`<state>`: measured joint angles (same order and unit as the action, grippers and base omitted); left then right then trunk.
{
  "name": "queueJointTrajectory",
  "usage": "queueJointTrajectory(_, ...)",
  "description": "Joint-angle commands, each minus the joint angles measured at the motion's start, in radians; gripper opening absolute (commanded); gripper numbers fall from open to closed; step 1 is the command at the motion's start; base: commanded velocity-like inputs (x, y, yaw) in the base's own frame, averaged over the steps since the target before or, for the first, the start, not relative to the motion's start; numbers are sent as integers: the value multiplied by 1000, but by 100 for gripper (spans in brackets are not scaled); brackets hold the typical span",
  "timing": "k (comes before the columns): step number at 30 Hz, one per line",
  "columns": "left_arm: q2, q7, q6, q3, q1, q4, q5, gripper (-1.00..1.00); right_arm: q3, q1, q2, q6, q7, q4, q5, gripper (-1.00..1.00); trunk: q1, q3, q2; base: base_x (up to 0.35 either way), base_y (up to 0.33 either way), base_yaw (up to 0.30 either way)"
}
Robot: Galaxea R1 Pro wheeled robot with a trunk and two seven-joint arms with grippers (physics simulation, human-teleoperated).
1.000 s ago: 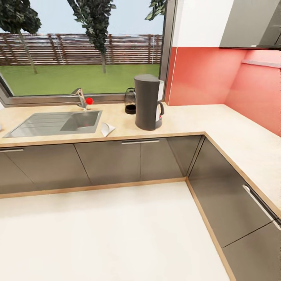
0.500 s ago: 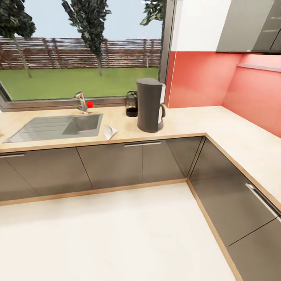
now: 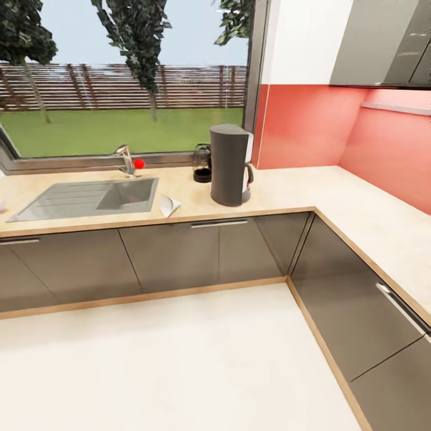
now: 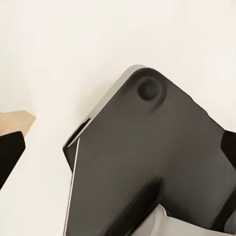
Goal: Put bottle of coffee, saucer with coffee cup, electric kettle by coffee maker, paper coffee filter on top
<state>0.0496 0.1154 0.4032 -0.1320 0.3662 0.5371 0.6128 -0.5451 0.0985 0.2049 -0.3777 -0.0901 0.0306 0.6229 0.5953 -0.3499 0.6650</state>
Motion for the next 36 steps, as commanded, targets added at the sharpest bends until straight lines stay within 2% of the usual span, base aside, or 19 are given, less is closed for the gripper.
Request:
queueJointTrajectory(1,1,10,-2,-5,0,1,11,100,-6,1,1,-4,-6,3,11,100,0,1,1,0,0,0)
queueJointTrajectory(19,-3,9,-1,-6,0,0,27,100,-6,1,1,-3,-6,4,11,100,0,30,1,0,0,0)
queueJointTrajectory(25,-5,10,-1,-6,0,0,54,100,-7,1,1,-4,-6,3,11,100,0,40,1,0,0,0)
queueJointTrajectory(28,-5,9,-1,-6,0,0,56,100,-7,2,1,-4,-6,3,11,100,0,45,1,0,0,0)
queueJointTrajectory(36,-5,10,-1,-6,0,-3,56,100,-7,1,-1,-4,-6,3,11,100,-30,83,-55,0,0,0)
